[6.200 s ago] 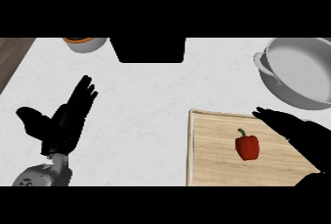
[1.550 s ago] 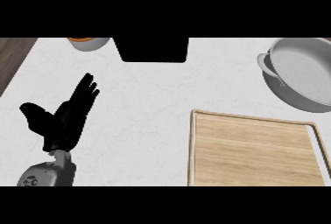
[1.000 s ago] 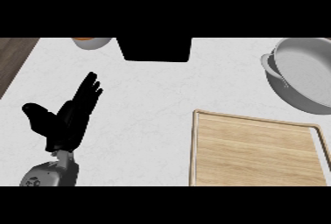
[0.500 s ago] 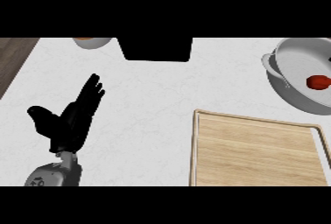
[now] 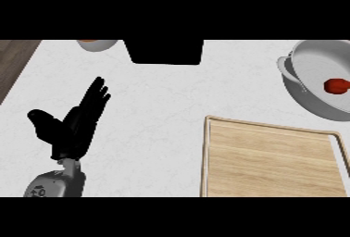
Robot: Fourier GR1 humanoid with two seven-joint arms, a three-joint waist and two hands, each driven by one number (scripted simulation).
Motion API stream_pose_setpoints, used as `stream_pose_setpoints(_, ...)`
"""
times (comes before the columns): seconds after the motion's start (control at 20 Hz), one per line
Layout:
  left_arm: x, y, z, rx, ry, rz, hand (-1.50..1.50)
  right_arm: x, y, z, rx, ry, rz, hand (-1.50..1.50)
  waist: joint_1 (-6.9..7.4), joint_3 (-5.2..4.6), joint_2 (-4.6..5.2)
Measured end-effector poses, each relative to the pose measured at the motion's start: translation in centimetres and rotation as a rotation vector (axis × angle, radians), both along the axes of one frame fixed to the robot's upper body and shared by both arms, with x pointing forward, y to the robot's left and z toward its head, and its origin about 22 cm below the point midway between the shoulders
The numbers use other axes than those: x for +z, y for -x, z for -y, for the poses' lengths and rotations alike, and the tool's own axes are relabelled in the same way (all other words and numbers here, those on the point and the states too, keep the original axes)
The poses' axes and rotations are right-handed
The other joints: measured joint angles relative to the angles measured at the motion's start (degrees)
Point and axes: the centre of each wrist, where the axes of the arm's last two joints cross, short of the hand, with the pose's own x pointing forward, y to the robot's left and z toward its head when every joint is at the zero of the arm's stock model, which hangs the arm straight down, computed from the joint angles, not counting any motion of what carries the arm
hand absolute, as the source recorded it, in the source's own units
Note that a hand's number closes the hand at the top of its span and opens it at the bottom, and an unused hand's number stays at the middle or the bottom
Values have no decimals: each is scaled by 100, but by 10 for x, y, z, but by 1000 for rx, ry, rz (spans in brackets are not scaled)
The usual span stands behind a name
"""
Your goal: Pick the bell pepper from the tray and place it in the pot
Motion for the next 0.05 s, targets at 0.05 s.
stream_pose_setpoints(0.05,0,-1,0,4,-1,0,0,1,2,3,-19,-11,33,-150,-5,1,0)
